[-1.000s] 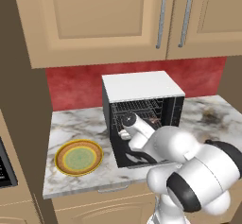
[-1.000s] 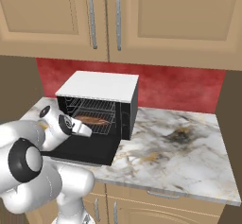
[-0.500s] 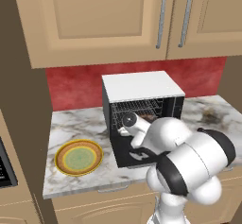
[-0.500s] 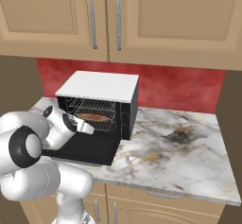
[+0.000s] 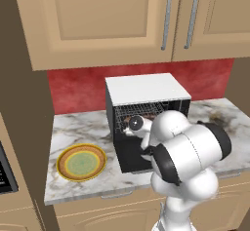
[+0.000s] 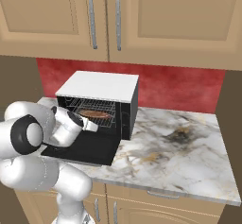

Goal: Pull the toaster oven rack outwards. Pick up the baguette from the plate and place it on the toaster oven rack. Close the toaster oven door fully and set the temperature to the lowest setting.

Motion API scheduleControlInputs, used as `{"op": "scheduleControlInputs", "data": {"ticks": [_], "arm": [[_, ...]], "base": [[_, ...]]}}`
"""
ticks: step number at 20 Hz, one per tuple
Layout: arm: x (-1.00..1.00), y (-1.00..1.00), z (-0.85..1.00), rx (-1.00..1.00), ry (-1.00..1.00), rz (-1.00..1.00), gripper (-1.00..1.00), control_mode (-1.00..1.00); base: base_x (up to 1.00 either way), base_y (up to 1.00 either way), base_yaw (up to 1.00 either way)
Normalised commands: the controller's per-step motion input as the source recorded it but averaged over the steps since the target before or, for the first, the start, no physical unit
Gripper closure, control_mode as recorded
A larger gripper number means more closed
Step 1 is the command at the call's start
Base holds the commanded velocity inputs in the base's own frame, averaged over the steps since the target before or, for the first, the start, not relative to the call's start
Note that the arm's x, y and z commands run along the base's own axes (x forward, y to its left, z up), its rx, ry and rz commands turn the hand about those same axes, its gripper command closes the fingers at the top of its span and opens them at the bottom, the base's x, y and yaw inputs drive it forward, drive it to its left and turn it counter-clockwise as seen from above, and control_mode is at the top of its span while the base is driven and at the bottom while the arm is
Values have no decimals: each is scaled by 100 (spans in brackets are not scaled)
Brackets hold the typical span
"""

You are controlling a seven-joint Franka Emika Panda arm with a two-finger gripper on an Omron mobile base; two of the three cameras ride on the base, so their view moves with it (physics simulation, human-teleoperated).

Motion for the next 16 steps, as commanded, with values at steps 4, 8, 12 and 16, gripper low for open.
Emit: {"op": "scheduleControlInputs", "data": {"ticks": [4, 8, 12, 16], "arm": [[29, -8, 0, 0, -8, 0, -100, -100], [29, -7, 0, 0, -7, 0, -100, -100], [22, -12, 0, 0, -8, 0, -100, -100], [4, -29, 0, 0, -7, 0, -100, -100]], "base": [[0, 0, 0], [0, 0, 0], [0, 0, 0], [0, 0, 0]]}}
